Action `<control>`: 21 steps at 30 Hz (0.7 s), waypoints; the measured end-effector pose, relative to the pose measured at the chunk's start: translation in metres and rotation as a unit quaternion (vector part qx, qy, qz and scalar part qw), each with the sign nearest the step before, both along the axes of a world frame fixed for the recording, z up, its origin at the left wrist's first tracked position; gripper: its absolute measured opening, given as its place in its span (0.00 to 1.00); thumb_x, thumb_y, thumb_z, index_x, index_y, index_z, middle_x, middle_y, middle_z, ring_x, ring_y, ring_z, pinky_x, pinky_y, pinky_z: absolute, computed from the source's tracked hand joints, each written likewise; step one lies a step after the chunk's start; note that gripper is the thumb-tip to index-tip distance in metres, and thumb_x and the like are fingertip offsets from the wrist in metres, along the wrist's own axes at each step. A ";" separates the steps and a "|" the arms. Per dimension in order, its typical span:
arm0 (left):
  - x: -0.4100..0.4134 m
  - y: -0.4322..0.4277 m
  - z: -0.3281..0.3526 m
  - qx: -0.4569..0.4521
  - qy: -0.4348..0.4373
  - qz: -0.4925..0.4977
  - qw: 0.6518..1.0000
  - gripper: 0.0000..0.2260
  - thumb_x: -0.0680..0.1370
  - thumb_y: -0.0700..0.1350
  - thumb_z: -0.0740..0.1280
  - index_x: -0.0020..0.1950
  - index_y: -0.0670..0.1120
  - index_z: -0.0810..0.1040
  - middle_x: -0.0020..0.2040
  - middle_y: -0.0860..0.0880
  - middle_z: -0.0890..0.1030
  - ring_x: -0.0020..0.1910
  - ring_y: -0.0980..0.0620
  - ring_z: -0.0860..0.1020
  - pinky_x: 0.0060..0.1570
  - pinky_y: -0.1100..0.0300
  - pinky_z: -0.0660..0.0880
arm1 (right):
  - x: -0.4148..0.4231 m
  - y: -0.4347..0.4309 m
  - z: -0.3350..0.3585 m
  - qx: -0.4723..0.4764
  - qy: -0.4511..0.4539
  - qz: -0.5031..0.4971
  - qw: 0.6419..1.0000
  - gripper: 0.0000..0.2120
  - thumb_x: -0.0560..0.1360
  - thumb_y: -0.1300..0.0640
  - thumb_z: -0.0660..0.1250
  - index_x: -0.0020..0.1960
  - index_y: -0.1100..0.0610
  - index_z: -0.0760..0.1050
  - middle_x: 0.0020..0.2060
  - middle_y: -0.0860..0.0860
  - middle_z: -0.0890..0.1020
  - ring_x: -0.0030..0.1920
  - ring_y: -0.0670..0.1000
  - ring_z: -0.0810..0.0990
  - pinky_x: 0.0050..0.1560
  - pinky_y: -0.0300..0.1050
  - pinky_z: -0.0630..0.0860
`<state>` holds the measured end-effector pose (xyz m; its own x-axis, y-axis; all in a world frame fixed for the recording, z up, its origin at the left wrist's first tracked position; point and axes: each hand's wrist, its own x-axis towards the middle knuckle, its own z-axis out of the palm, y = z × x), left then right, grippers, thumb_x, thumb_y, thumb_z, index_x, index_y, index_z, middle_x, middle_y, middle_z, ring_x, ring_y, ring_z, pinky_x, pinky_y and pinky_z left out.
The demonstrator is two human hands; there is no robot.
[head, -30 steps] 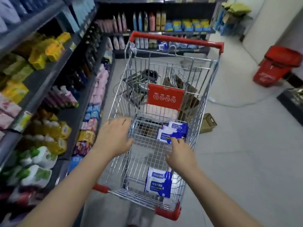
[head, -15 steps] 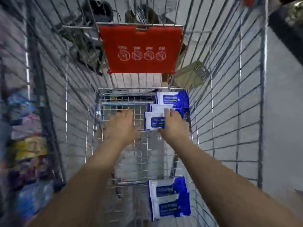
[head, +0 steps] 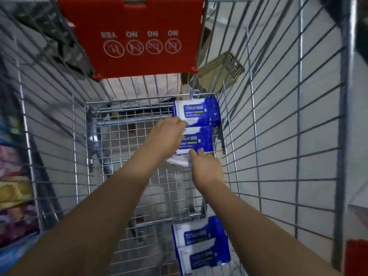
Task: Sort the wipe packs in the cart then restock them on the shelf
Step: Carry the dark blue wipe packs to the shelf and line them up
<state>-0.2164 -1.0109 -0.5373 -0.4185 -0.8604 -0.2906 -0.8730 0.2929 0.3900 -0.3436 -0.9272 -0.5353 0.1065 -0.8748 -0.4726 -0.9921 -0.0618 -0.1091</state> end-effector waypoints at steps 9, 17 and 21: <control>-0.020 -0.012 -0.011 0.140 -0.080 0.018 0.987 0.20 0.72 0.46 0.73 0.61 0.45 0.73 0.62 0.43 0.72 0.62 0.43 0.70 0.57 0.54 0.67 | -0.014 0.027 0.014 0.009 -0.120 -0.160 0.980 0.09 0.80 0.55 0.59 0.58 0.55 0.73 0.52 0.54 0.80 0.50 0.57 0.78 0.42 0.46 0.69; 0.035 0.019 0.088 0.159 0.167 0.227 0.946 0.23 0.75 0.33 0.66 0.66 0.47 0.65 0.59 0.45 0.78 0.50 0.47 0.77 0.46 0.57 0.74 | -0.038 0.032 0.098 -0.019 -0.256 -0.279 0.925 0.12 0.75 0.60 0.65 0.57 0.52 0.78 0.49 0.53 0.83 0.51 0.57 0.80 0.50 0.46 0.76; 0.068 0.055 0.187 0.131 0.271 0.308 0.903 0.27 0.75 0.27 0.61 0.66 0.52 0.62 0.57 0.44 0.77 0.44 0.54 0.79 0.43 0.60 0.77 | -0.041 0.030 0.168 -0.017 -0.356 -0.238 0.904 0.12 0.73 0.63 0.69 0.55 0.55 0.80 0.46 0.50 0.81 0.50 0.53 0.80 0.54 0.44 0.76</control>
<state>-0.1479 -0.9555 -0.3504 -0.0264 -0.9097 -0.4143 -0.4996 -0.3470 0.7937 -0.3843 -0.8970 -0.3678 -0.0187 -0.9141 -0.4050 -0.5865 0.3381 -0.7360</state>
